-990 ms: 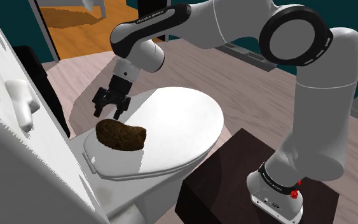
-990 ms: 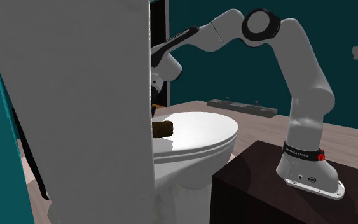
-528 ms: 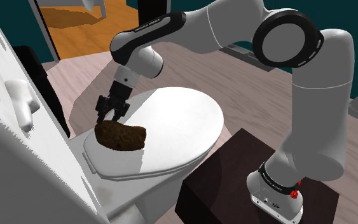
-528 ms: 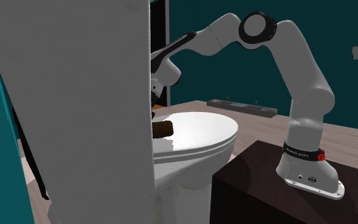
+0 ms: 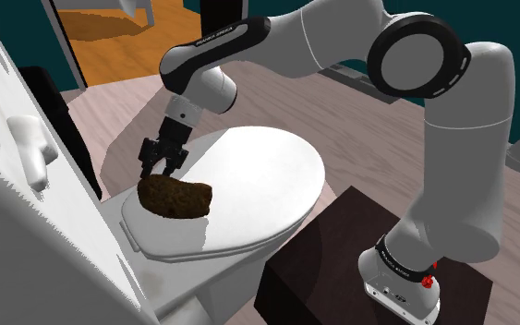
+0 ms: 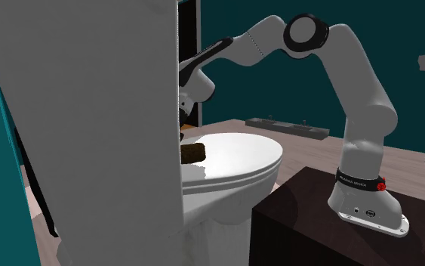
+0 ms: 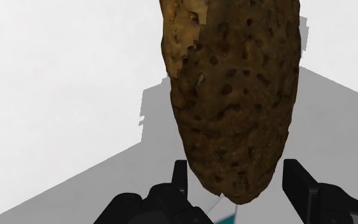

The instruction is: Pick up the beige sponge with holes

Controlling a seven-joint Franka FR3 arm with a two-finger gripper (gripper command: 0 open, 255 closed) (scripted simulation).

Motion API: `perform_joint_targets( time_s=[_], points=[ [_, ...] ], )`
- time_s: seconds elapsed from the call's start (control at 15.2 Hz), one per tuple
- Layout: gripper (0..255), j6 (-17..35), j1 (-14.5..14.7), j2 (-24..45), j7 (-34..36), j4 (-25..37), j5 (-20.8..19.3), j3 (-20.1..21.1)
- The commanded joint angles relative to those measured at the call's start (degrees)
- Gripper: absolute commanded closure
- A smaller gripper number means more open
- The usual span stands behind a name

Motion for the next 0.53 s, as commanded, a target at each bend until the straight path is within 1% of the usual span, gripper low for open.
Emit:
perform_joint_targets(
  time_s=[0.0, 0.46],
  points=[
    [255, -0.09, -0.02, 0.23, -0.16, -0.27, -0.06, -0.01],
    [255, -2.98, -0.11, -2.6, 2.64, 0.69, -1.08, -0.25]
  ],
)
